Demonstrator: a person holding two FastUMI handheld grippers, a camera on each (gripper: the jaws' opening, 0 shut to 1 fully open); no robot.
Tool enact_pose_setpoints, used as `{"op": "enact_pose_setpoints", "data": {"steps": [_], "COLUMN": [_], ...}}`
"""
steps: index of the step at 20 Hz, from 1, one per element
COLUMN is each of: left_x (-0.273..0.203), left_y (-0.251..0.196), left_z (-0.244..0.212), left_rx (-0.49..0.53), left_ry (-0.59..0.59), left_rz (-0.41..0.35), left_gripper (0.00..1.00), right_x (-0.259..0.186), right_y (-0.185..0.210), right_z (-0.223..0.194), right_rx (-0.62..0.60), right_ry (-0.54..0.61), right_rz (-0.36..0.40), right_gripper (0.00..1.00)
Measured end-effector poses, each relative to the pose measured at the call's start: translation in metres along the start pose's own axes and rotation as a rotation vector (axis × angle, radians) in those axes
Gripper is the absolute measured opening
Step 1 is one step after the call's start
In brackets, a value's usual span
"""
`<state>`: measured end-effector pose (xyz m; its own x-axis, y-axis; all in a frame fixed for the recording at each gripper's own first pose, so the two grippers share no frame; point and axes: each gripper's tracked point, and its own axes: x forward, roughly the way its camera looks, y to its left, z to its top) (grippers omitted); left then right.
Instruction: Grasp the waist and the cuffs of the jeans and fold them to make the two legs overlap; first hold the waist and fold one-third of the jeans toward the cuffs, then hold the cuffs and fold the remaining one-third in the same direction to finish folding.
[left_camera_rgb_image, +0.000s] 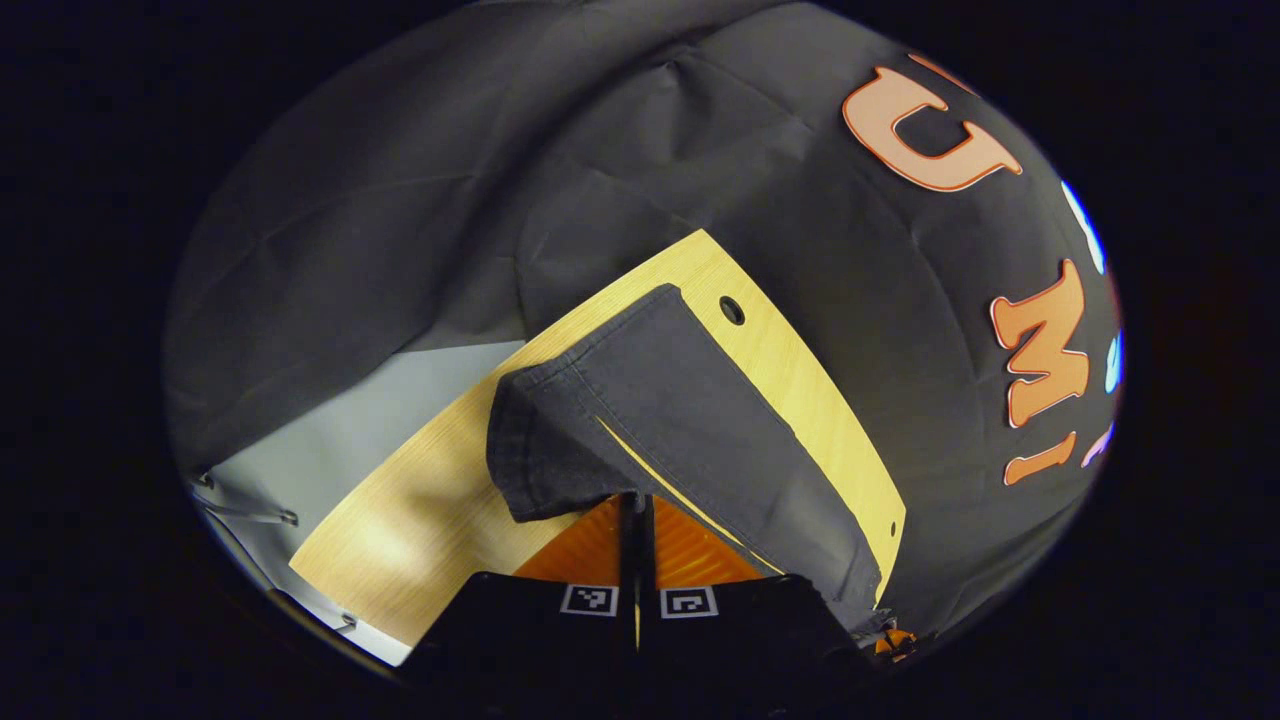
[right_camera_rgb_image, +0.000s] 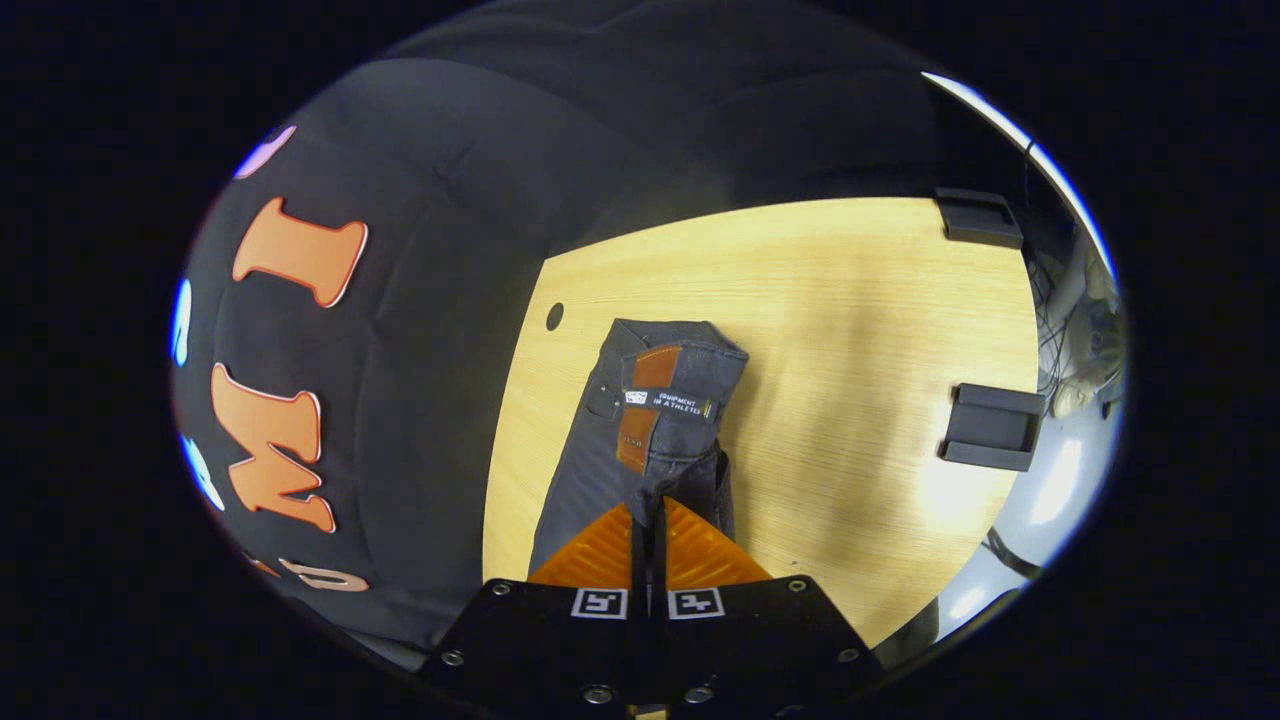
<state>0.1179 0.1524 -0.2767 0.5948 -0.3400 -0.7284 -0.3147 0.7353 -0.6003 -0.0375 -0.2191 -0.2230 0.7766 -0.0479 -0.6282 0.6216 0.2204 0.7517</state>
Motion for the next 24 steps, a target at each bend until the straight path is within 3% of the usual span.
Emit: {"op": "enact_pose_setpoints", "data": {"steps": [4,10,16,24], "left_x": [0.008,0.044,0.077,0.102], "left_y": [-0.016,-0.049,-0.085,-0.091], "left_z": [0.029,0.076,0.11,0.127], "left_rx": [0.018,0.133,0.252,0.283], "left_ry": [-0.054,-0.099,-0.106,-0.076], "left_rz": [0.045,0.12,0.162,0.25], "left_gripper": [0.01,0.0,0.01,0.01], "right_x": [0.005,0.035,0.089,0.153], "right_y": [0.017,0.059,0.079,0.088], "right_z": [0.015,0.039,0.053,0.058], "right_rx": [-0.078,-0.115,-0.097,-0.13], "right_ry": [0.073,0.122,0.15,0.191], "right_rz": [0.003,0.023,-0.005,-0.072], "right_gripper": [0.01,0.01,0.01,0.01]}}
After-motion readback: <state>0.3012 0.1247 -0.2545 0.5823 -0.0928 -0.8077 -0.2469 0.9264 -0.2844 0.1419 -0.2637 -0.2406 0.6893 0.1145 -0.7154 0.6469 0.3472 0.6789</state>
